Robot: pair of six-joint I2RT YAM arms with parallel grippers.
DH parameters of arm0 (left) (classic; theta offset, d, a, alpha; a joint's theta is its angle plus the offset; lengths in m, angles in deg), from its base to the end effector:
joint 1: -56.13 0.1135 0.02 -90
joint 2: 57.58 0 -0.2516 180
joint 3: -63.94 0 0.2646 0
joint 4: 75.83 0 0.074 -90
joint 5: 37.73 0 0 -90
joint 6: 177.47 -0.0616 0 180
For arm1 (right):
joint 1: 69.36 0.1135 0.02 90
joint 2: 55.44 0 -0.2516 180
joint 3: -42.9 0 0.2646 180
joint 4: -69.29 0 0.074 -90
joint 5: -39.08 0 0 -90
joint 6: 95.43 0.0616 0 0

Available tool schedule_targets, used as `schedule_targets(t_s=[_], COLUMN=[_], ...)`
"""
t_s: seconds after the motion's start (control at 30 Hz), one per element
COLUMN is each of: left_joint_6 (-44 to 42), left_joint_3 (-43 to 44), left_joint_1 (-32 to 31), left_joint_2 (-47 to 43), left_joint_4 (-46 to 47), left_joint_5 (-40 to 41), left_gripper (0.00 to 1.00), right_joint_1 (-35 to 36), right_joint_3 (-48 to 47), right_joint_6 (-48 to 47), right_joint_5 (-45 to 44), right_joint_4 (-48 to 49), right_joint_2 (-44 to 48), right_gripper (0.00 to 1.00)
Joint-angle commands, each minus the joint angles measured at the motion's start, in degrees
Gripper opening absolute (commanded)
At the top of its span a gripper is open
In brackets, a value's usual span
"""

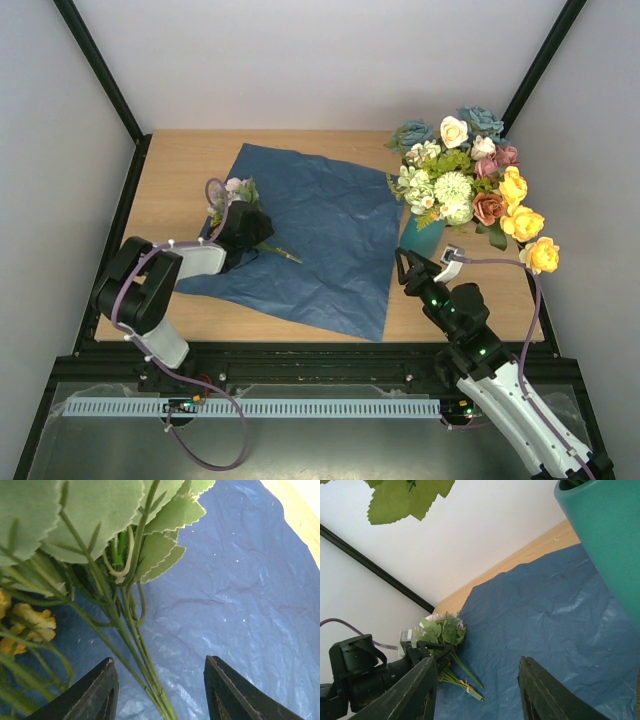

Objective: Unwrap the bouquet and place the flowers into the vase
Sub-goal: Pick up the fake flower from the wrapping paper.

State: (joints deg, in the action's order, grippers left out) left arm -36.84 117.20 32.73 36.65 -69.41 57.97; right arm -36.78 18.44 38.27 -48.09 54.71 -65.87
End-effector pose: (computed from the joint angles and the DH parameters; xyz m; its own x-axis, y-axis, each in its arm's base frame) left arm 0.3234 -0.1333 0.1142 -0.5776 -0.5882 -0.5660 -0.1993 0.7740 -0.6010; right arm 0.1372 0.0913 0.2219 -0.4062 0.5594 -0.7226 -0.4133 0.5928 0.6912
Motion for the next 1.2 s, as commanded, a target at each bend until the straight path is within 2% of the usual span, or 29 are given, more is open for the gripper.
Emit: schedule_targets(t_s=[0.0, 0.23, 0.3, 0.47, 0.6, 0.83, 1.17], left_joint_6=[1.0, 1.66, 1.54, 0.39, -1.2, -5.11, -10.33], left_joint_3=[1.16, 3.91, 3.91, 2.64, 2.42, 1.48, -2.87], left_joint_1=[1.16, 2.04, 2.04, 2.04, 2.1, 2.04, 1.71], left_joint_2=[3.32, 9.13, 9.63, 8.63, 5.82, -0.66, -10.29], left_joint_4=[5.84, 6.28, 6.91, 9.11, 9.04, 9.5, 12.86], left_joint_5=[-3.95, -5.34, -5.6, -6.75, -7.68, -11.89, -22.95], left_gripper=[0.47, 0.41, 0.35, 0.13, 0.03, 0.02, 0.02], right_joint_1=[0.03, 0.04, 0.03, 0.03, 0.03, 0.03, 0.12], right_joint_3=[0.86, 1.04, 1.19, 1.42, 1.01, 0.86, -1.17], right_joint_6=[-1.1, -1.46, -1.51, -1.56, -1.61, -1.77, -3.59], right_joint_5=[0.53, 0.16, -0.01, 0.67, 0.63, 3.06, 8.74], right_joint_4=[-0.88, -0.48, -0.38, -0.13, -0.03, 0.71, 2.92], right_joint_2=[0.48, 0.24, -0.05, -1.04, -1.8, -4.31, -9.41], right_gripper=[0.44, 0.43, 0.42, 0.41, 0.41, 0.41, 0.41])
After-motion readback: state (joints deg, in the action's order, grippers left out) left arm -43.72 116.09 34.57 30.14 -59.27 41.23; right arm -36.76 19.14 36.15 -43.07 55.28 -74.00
